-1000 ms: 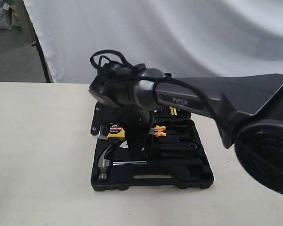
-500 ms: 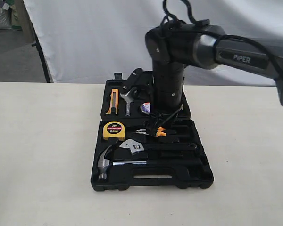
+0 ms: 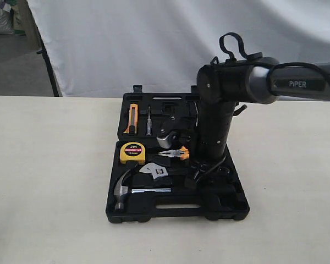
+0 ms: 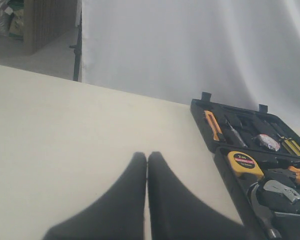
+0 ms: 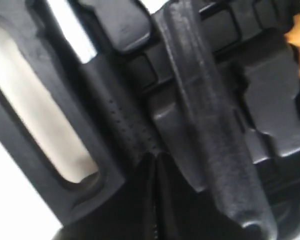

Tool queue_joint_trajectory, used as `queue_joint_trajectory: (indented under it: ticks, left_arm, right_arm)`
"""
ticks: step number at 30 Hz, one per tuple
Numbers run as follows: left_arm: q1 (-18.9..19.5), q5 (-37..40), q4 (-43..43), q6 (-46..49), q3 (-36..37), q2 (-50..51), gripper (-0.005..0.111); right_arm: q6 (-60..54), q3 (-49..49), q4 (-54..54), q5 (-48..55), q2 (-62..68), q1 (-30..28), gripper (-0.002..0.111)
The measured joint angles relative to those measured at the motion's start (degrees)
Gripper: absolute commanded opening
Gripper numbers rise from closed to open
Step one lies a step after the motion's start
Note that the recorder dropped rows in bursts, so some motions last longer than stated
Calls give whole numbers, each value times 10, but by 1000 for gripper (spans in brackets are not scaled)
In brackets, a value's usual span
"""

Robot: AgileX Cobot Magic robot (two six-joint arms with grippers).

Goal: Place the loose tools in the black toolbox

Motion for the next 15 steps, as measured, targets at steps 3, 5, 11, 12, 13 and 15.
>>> queue_joint_trajectory:
  ticks: [3, 5, 11, 12, 13, 15]
  left_arm:
    - [0, 0, 0, 0, 0, 0, 1]
    - [0, 0, 0, 0, 0, 0, 1]
    - [0, 0, 0, 0, 0, 0, 1]
    - [0, 0, 0, 0, 0, 0, 1]
    - [0, 0, 0, 0, 0, 0, 1]
    - [0, 0, 0, 0, 0, 0, 1]
  right_arm:
    - [0, 4, -9, -15, 0, 0, 0]
    - [0, 4, -14, -24, 0, 0, 0]
    - [14, 4, -48, -52, 0, 0, 0]
    - [20, 4, -55, -57, 0, 0, 0]
    - [24, 4, -63, -63, 0, 0, 0]
    - [31, 4, -68, -70, 0, 0, 0]
